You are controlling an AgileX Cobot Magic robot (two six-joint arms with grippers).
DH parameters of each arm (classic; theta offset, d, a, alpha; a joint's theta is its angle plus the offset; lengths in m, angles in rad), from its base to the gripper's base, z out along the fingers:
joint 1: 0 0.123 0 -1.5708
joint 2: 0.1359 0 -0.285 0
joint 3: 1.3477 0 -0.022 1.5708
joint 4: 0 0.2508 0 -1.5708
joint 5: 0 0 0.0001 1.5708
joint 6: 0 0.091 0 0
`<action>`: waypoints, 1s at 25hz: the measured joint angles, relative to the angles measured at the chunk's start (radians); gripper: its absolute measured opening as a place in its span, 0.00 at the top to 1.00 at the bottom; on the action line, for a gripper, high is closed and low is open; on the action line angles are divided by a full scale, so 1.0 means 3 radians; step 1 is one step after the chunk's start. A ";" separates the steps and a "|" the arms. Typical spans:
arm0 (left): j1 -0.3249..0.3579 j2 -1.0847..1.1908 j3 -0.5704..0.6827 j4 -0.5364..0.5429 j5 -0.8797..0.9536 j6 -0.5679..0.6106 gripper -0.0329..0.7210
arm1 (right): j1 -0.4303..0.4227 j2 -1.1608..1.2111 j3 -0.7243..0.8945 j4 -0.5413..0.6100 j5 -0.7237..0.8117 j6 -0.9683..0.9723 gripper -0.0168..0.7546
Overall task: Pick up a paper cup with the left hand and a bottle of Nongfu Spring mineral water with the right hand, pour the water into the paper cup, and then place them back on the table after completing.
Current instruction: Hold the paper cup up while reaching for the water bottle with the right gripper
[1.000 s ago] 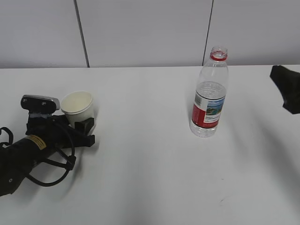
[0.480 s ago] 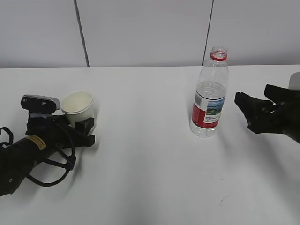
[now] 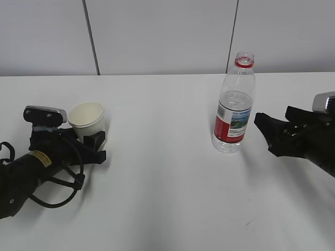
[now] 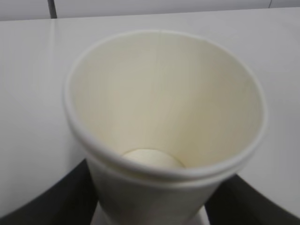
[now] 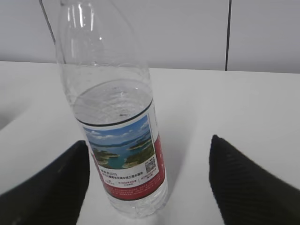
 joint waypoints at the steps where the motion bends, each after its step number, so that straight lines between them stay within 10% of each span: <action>1: 0.0000 0.0000 0.0000 0.0000 0.0000 0.0000 0.40 | 0.0000 0.0003 0.0010 0.0000 -0.0005 0.0000 0.22; 25: 0.0000 0.0000 -0.0001 0.0048 0.0000 0.0000 0.40 | 0.0000 0.0003 -0.0084 -0.0211 -0.0005 0.0006 0.17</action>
